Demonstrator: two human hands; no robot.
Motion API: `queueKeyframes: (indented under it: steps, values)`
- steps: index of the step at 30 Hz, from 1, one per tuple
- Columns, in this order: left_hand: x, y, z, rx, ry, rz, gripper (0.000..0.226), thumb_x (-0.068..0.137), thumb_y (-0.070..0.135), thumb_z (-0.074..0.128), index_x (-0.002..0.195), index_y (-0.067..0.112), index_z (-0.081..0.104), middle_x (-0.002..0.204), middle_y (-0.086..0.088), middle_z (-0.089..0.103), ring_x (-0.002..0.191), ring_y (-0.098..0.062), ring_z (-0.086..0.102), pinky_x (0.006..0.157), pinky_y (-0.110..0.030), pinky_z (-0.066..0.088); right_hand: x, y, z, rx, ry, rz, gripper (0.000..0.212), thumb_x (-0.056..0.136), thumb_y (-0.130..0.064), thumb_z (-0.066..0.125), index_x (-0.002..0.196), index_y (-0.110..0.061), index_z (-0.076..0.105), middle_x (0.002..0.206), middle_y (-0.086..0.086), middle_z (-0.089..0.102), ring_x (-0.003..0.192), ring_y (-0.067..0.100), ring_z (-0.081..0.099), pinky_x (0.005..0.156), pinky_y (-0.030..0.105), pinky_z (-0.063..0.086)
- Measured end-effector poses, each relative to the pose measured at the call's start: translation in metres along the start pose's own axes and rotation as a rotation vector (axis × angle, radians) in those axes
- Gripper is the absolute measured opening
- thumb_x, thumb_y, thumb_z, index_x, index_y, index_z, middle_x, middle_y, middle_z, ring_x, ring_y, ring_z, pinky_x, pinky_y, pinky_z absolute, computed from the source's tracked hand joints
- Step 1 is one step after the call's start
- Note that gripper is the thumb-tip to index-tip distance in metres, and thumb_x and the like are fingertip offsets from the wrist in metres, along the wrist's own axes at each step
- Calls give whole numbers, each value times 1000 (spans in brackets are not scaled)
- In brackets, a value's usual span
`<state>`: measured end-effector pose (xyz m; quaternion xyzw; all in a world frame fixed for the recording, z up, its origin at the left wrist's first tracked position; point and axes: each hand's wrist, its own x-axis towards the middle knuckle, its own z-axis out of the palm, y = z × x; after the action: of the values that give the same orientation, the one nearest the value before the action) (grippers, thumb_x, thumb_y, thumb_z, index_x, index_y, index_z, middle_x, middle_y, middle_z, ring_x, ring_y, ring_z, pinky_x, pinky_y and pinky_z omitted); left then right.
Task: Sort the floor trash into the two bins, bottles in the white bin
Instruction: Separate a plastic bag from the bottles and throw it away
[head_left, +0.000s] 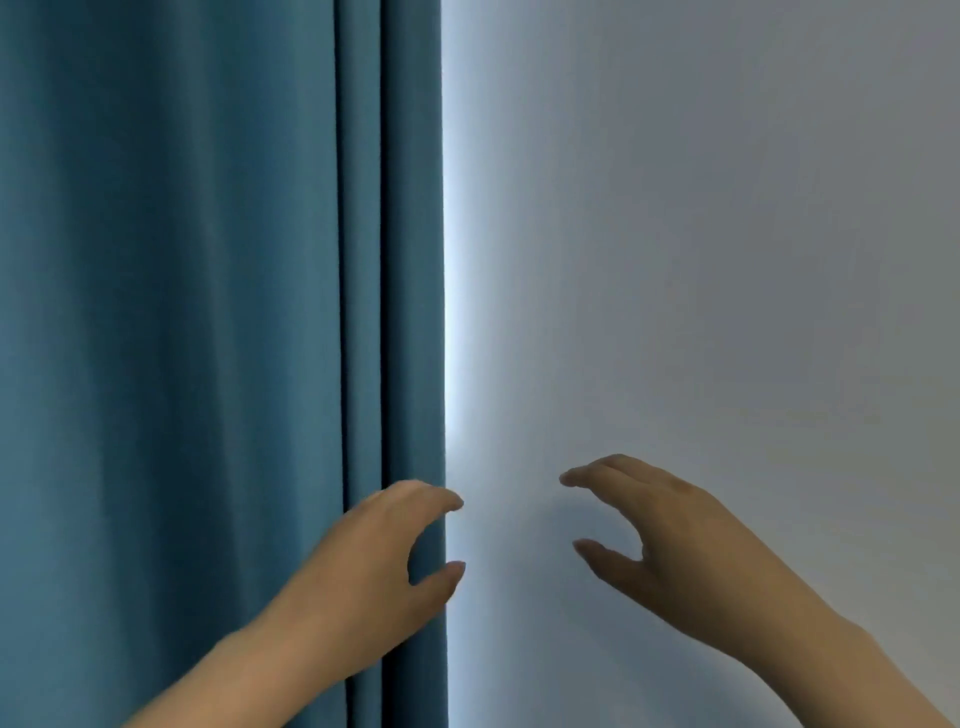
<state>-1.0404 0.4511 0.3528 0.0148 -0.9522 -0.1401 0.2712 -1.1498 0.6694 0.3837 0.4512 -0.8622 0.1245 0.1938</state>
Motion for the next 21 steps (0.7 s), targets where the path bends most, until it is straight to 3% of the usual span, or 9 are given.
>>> queueKeyframes:
  steps: [2,4,6,8,11,12,15,17,21]
  values:
    - [-13,-11,-20,39,47,-24,43,89,50,52,130,47,38,121,38,36,90,19,44,80,-1,35,16,-23,0,29,-2,-70,46,94,-49,48,138,-46,34,135,-31,39,71,-25,37,75,0,28]
    - [-30,-22,-42,75,87,-52,42,88,50,54,128,47,40,120,38,37,93,22,43,85,-3,37,30,-50,0,55,-2,-142,47,95,-49,47,139,-46,32,136,-31,38,64,-24,33,74,0,27]
    - [-49,-35,-63,109,111,-106,41,88,49,54,127,46,41,116,38,36,89,25,41,79,0,34,43,-80,-2,93,0,-202,47,95,-48,46,139,-46,31,136,-30,39,68,-24,35,77,1,27]
    - [-69,-50,-86,146,136,-147,42,88,49,54,129,44,42,115,38,36,99,19,42,80,2,32,54,-112,-1,124,3,-267,48,95,-47,46,140,-45,31,136,-29,39,77,-22,38,84,5,28]
    - [-105,-71,-122,199,182,-211,44,88,47,55,130,42,43,121,36,38,113,11,42,83,1,31,65,-162,1,175,32,-365,49,95,-47,47,141,-44,31,138,-28,37,118,-12,41,96,7,28]
    - [-118,-78,-134,221,191,-235,45,88,48,56,131,41,43,122,36,39,115,11,42,83,1,30,68,-179,1,188,38,-395,49,95,-46,47,141,-43,32,139,-28,37,123,-9,39,98,8,29]
    - [-161,-97,-172,295,225,-300,54,80,59,49,128,36,50,115,31,42,114,8,47,88,2,28,75,-236,4,217,34,-486,48,95,-46,47,141,-41,33,138,-27,38,111,-14,44,96,9,29]
    - [-193,-108,-197,334,261,-323,63,73,64,40,126,33,54,115,29,46,113,5,50,93,0,27,79,-275,7,235,39,-555,48,95,-46,47,141,-40,34,137,-26,39,120,-8,42,95,6,26]
    - [-263,-124,-244,377,298,-447,48,83,53,55,127,36,50,120,30,46,115,9,46,88,4,26,80,-356,13,292,38,-677,47,95,-47,46,140,-41,34,135,-26,39,116,-8,44,94,9,30]
